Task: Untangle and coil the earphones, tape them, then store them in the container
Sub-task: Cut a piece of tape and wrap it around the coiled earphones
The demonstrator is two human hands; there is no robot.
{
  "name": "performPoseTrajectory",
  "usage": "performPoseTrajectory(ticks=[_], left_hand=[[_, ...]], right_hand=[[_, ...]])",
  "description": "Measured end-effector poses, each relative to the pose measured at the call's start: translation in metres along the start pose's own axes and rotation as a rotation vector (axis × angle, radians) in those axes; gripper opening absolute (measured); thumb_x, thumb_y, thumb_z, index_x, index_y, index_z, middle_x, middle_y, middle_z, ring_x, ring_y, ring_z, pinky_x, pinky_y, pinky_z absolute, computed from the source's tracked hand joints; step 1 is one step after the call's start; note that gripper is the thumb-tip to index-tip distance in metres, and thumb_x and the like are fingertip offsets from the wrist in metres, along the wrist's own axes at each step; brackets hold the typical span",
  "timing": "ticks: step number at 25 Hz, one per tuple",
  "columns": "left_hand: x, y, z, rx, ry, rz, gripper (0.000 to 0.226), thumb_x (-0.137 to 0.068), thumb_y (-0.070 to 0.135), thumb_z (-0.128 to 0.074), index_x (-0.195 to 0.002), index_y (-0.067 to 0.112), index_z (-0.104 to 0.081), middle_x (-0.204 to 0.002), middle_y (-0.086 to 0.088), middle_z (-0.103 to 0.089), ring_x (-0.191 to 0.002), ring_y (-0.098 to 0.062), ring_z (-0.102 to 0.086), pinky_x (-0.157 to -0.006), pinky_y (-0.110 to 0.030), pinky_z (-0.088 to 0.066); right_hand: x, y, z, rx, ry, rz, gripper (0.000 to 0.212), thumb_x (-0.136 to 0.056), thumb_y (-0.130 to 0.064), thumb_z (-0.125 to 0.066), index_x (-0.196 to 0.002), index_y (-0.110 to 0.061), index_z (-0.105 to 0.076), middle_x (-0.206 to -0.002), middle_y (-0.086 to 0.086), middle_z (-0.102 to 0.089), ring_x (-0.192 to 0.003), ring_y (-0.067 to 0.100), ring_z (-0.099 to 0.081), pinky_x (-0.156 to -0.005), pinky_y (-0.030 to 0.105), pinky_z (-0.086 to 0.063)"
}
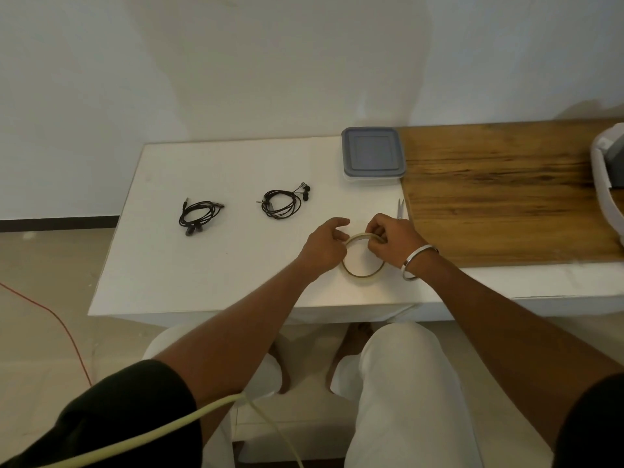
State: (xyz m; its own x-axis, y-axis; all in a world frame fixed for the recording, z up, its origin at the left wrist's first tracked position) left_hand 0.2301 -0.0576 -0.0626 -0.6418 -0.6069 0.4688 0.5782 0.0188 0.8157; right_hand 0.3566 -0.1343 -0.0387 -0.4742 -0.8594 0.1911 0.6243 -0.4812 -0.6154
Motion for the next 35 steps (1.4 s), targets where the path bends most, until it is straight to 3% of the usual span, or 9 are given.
performPoseTrajectory(ticks=[5,8,12,15,18,22,27,32,35], left_hand=[[-0.014,-0.003,-0.003,0.055,-0.034,0.100,0.038,-0.087,0.000,-0.051,-0.118,0.016,-0.065,-0.115,-0.013,-0.068,-0.098,-0.025,-0.063,-0.091,-0.038,-0.053],[-0.022,0.001,-0.005,0.020,-0.031,0.174,0.025,-0.085,0.006,-0.053,-0.099,0.017,-0.070,-0.106,-0.007,-0.068,-0.097,-0.023,-0.063,-0.097,-0.040,-0.053],[-0.027,0.003,-0.008,0.037,-0.064,0.249,0.011,-0.084,0.009,-0.057,-0.087,0.008,-0.068,-0.083,-0.010,-0.054,-0.079,-0.020,-0.046,-0.076,-0.031,-0.045],[-0.030,-0.001,-0.005,0.134,-0.032,0.300,0.018,-0.084,0.006,-0.057,-0.067,0.009,-0.062,-0.068,-0.006,-0.054,-0.071,-0.020,-0.047,-0.071,-0.029,-0.042],[-0.031,0.002,-0.004,0.233,-0.022,0.279,0.006,-0.082,0.005,-0.059,-0.081,0.006,-0.065,-0.075,-0.010,-0.059,-0.074,-0.019,-0.054,-0.074,-0.028,-0.048],[-0.029,0.014,0.006,0.305,0.002,0.102,0.005,-0.083,0.008,-0.065,-0.087,0.009,-0.068,-0.087,-0.016,-0.063,-0.082,-0.027,-0.057,-0.080,-0.034,-0.049],[-0.018,0.019,0.025,0.332,0.065,-0.027,0.023,-0.087,0.009,-0.066,-0.110,0.006,-0.070,-0.110,-0.012,-0.071,-0.108,-0.024,-0.065,-0.100,-0.037,-0.051],[-0.006,0.022,0.040,0.290,0.053,-0.143,0.027,-0.090,0.008,-0.064,-0.117,0.008,-0.067,-0.107,-0.005,-0.070,-0.098,-0.013,-0.065,-0.089,-0.021,-0.052],[-0.001,0.019,0.045,0.273,0.052,-0.171,0.028,-0.091,0.008,-0.062,-0.119,0.008,-0.067,-0.110,-0.006,-0.070,-0.098,-0.011,-0.065,-0.084,-0.015,-0.051]], right_hand=[[-0.002,0.001,0.004,-0.048,-0.013,0.023,0.012,-0.081,-0.011,-0.061,-0.092,-0.013,-0.060,-0.076,-0.001,-0.063,-0.068,0.015,-0.061,-0.068,0.031,-0.057],[-0.002,-0.002,0.005,-0.064,-0.020,0.043,0.012,-0.081,-0.011,-0.061,-0.093,-0.012,-0.060,-0.076,0.000,-0.063,-0.068,0.017,-0.062,-0.066,0.030,-0.056],[-0.004,-0.004,0.006,-0.070,-0.032,0.068,0.011,-0.082,-0.012,-0.061,-0.092,-0.015,-0.059,-0.076,-0.002,-0.063,-0.069,0.017,-0.063,-0.066,0.030,-0.057],[-0.004,-0.005,0.006,-0.099,-0.036,0.093,0.010,-0.082,-0.013,-0.062,-0.090,-0.018,-0.058,-0.075,-0.001,-0.064,-0.068,0.017,-0.064,-0.067,0.035,-0.059],[-0.004,-0.010,0.010,-0.134,-0.023,0.135,0.011,-0.082,-0.015,-0.063,-0.089,-0.021,-0.057,-0.076,-0.001,-0.066,-0.066,0.016,-0.066,-0.067,0.035,-0.060],[-0.002,-0.022,0.016,-0.232,0.004,0.178,0.012,-0.083,-0.017,-0.065,-0.089,-0.023,-0.057,-0.075,-0.007,-0.065,-0.062,0.007,-0.064,-0.063,0.028,-0.059],[0.001,-0.039,0.010,-0.284,-0.025,0.180,0.016,-0.083,-0.027,-0.068,-0.092,-0.025,-0.055,-0.079,-0.003,-0.066,-0.065,0.013,-0.066,-0.061,0.023,-0.057],[0.002,-0.052,-0.003,-0.306,-0.084,0.128,0.023,-0.084,-0.029,-0.068,-0.099,-0.021,-0.053,-0.086,0.003,-0.064,-0.073,0.020,-0.066,-0.056,0.016,-0.055],[0.002,-0.055,-0.018,-0.357,-0.187,0.052,0.027,-0.085,-0.030,-0.066,-0.105,-0.021,-0.051,-0.087,0.006,-0.066,-0.076,0.023,-0.069,-0.063,0.033,-0.060]])
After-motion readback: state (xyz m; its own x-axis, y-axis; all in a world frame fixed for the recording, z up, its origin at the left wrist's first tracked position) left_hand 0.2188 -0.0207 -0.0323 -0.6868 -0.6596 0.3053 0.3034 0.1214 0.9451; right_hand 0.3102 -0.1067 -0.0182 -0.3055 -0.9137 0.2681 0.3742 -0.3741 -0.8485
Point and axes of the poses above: each hand's wrist, its own x-axis away from the middle knuckle, its own z-axis out of the back of the hand, y = z × x, the point moved 9 cm from there along -x, towards the middle knuckle
